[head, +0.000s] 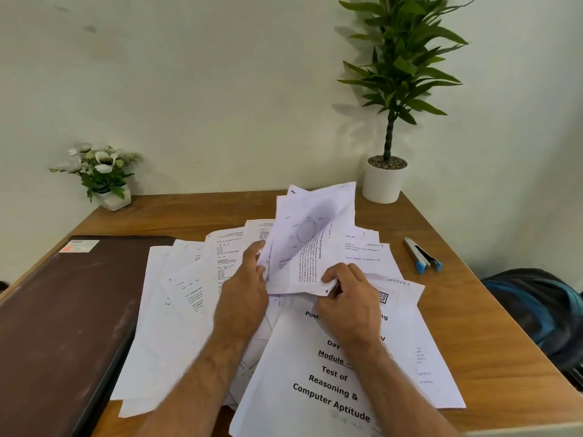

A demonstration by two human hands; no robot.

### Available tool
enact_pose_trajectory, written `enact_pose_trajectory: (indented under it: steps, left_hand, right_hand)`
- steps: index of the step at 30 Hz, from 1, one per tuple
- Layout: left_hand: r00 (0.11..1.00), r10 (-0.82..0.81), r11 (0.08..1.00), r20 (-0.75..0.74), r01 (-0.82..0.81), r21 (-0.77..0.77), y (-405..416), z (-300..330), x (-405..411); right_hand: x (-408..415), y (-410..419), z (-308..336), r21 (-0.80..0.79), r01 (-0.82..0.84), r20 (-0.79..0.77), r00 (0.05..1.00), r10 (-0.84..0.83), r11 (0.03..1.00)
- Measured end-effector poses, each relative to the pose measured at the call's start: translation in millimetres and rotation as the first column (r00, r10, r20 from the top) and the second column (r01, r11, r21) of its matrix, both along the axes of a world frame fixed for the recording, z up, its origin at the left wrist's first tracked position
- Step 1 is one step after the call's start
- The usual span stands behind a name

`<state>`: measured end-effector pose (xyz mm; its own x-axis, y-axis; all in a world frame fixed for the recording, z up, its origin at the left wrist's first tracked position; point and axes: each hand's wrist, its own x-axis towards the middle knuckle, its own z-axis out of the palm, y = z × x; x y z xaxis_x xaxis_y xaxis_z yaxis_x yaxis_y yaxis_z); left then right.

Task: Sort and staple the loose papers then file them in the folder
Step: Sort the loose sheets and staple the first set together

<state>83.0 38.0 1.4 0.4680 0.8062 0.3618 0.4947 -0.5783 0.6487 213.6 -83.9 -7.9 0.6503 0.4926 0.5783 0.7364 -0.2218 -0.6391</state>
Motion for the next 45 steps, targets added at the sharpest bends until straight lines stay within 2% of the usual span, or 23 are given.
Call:
enact_pose_trajectory:
  steps: [2, 5, 9, 13, 20, 22, 23, 25, 26, 29, 31, 35, 38, 41, 45]
  left_hand:
    - [1.000, 0.019, 0.999, -0.006, -0.019, -0.048, -1.7, 2.6, 0.3]
    - [0.999, 0.029, 0.999, -0.034, -0.031, -0.042, 0.1, 2.8, 1.5]
    - [0.994, 0.008, 1.000, -0.110, -0.009, -0.009, 1.9, 1.9, 4.3]
    - [0.995, 0.062, 0.997, -0.083, -0.065, -0.032, 3.9, 2.4, 5.5]
    - [0.959, 0.021, 0.999, -0.283, -0.028, -0.021, 15.5, -4.7, 10.1]
    - [0.961, 0.027, 0.992, -0.277, -0.061, -0.114, 24.8, -7.2, 13.2]
    - [0.972, 0.024, 0.973, -0.234, -0.076, -0.218, 30.3, -5.6, 17.0]
    - [0.992, 0.054, 0.888, -0.110, -0.098, -0.448, 42.0, 2.6, 29.6]
    - [0.993, 0.082, 0.849, -0.086, -0.115, -0.516, 47.1, 7.3, 36.7]
    - [0.976, 0.118, 0.799, -0.185, -0.204, -0.566, 51.0, 14.2, 54.2]
    - [0.965, 0.135, 0.805, -0.226, -0.240, -0.543, 48.6, 13.0, 60.3]
    - [0.970, 0.220, 0.893, -0.100, -0.242, -0.379, 25.5, 13.3, 52.9]
    - [0.994, 0.093, 0.984, -0.056, -0.100, -0.145, 5.9, 4.6, 37.6]
    - [1.000, 0.005, 0.993, 0.004, -0.004, -0.118, 4.7, -2.6, 31.4]
    - [0.999, -0.012, 0.999, -0.037, 0.011, -0.048, 0.5, -11.0, 30.8]
  right_hand:
    - [-0.6, 0.2, 0.4, -0.012, -0.003, -0.006, 1.000, 0.003, 1.000]
    - [-0.2, -0.4, 0.4, -0.031, -0.006, -0.004, 1.000, 0.006, 0.999]
    - [-0.5, 1.1, 0.6, 0.035, 0.002, 0.030, 1.000, -0.003, 0.999]
    - [0.3, 2.9, -1.8, 0.031, 0.000, 0.018, 1.000, 0.000, 1.000]
    - [0.3, 0.6, -1.7, -0.001, 0.009, 0.004, 1.000, -0.009, 1.000]
    - [-0.3, -0.5, -1.0, -0.045, 0.005, -0.032, 0.999, -0.006, 0.999]
    - [0.0, -0.9, -0.7, -0.069, 0.000, -0.054, 0.999, -0.004, 0.998]
    - [1.6, -1.3, -0.3, -0.074, 0.000, -0.061, 0.998, -0.005, 0.997]
    - [2.3, -1.3, -0.3, -0.056, 0.000, -0.049, 0.999, -0.003, 0.998]
    - [1.8, -1.7, -1.1, -0.038, -0.010, -0.039, 0.999, 0.008, 0.999]
    - [0.2, -1.8, -0.9, -0.044, -0.012, -0.038, 0.999, 0.010, 0.999]
    - [-2.8, -3.4, 5.1, -0.015, -0.031, -0.053, 0.998, 0.030, 0.999]
    - [-5.7, -7.9, 20.5, -0.132, -0.100, -0.240, 0.968, 0.066, 0.986]
    - [-4.6, -12.0, 29.9, -0.189, -0.147, -0.401, 0.914, 0.061, 0.971]
    - [-8.5, -16.6, 21.4, -0.183, -0.131, -0.286, 0.955, 0.075, 0.974]
